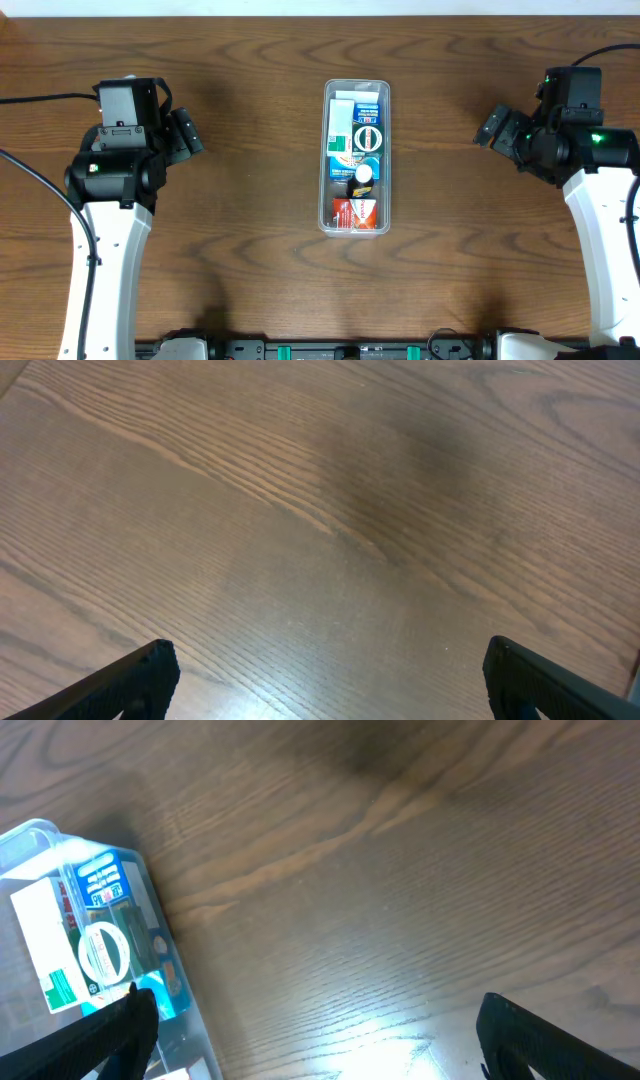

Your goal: Pack container

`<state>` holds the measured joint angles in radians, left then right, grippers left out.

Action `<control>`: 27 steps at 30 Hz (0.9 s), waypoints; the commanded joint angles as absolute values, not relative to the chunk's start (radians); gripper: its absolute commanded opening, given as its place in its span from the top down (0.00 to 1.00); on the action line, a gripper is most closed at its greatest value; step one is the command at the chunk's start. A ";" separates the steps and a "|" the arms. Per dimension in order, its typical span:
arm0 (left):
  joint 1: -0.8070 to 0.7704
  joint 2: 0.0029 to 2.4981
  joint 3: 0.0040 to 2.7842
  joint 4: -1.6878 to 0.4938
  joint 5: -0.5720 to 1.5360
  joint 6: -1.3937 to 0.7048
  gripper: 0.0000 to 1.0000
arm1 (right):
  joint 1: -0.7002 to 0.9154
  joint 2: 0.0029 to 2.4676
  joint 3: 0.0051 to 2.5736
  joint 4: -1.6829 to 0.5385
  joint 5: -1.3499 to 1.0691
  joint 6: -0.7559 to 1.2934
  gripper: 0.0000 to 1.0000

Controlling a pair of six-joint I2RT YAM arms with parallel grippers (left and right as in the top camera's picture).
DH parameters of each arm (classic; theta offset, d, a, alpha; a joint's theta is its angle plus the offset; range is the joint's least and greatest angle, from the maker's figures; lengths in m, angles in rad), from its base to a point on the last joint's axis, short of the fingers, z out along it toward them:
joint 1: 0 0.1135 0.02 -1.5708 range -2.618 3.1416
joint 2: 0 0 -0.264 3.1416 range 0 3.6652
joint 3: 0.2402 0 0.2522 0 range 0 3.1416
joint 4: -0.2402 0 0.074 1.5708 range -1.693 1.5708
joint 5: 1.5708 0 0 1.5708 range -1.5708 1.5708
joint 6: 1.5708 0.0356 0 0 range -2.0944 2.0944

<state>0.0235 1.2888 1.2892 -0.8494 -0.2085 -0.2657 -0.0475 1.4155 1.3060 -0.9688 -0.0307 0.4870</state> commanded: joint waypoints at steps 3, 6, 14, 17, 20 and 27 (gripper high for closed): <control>0.028 1.295 1.293 -0.852 -0.199 -0.275 0.02 | -0.053 1.399 1.308 -0.970 -0.034 0.493 0.01; 0.028 1.295 1.293 -0.852 -0.198 -0.275 0.02 | -0.053 1.399 1.308 -0.970 -0.034 0.493 0.01; 0.028 1.295 1.293 -0.857 -0.199 -0.275 0.02 | -0.048 1.338 1.288 -0.975 -0.030 0.484 0.01; 0.028 1.295 1.293 -0.857 -0.199 -0.275 0.02 | -0.036 1.218 1.255 -0.999 0.024 0.400 0.01; 0.028 1.295 1.293 -0.857 -0.199 -0.275 0.02 | -0.034 1.066 1.199 -0.984 0.073 0.331 0.01; 0.028 1.295 1.293 -0.857 -0.199 -0.275 0.02 | -0.034 0.641 0.876 -0.790 0.078 0.054 0.01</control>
<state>0.0238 1.2888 1.2892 -0.8551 -0.2054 -0.2657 -0.0418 0.7490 1.0054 -0.8097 0.0544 0.2226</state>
